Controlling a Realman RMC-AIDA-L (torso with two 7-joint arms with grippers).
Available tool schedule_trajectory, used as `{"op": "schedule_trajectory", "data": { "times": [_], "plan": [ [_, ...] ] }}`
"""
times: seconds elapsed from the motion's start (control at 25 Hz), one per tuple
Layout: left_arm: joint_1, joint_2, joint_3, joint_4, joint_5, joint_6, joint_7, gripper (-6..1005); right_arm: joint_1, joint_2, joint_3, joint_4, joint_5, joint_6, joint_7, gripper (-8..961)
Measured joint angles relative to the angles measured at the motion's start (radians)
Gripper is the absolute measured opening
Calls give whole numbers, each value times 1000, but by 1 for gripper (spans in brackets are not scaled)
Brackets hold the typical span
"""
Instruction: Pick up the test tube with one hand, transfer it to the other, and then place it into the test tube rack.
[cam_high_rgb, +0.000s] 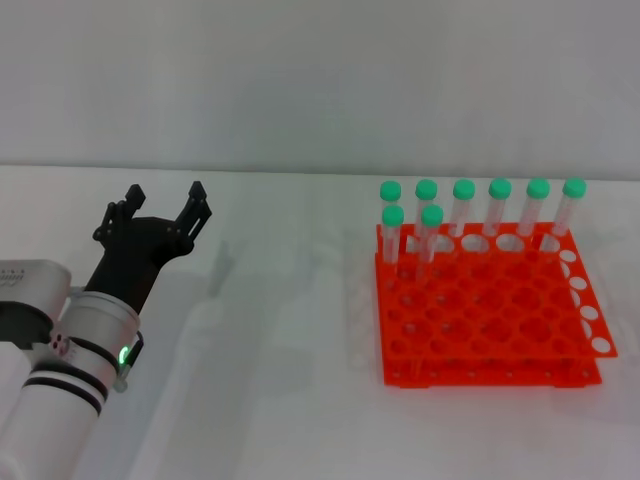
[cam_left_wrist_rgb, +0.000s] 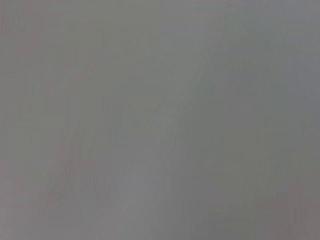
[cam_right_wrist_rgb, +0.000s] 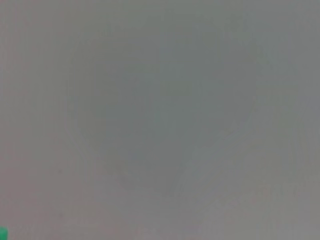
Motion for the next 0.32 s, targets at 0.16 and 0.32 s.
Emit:
{"op": "schedule_trajectory", "data": {
  "times": [0.16, 0.32],
  "plan": [
    [4, 0, 0, 0, 0, 7, -9, 847, -4, 0, 1, 0, 1, -2, -2, 702],
    [5, -1, 0, 0, 0, 8, -14, 847, -7, 1, 3, 0, 1, -8, -19, 703]
  ]
}}
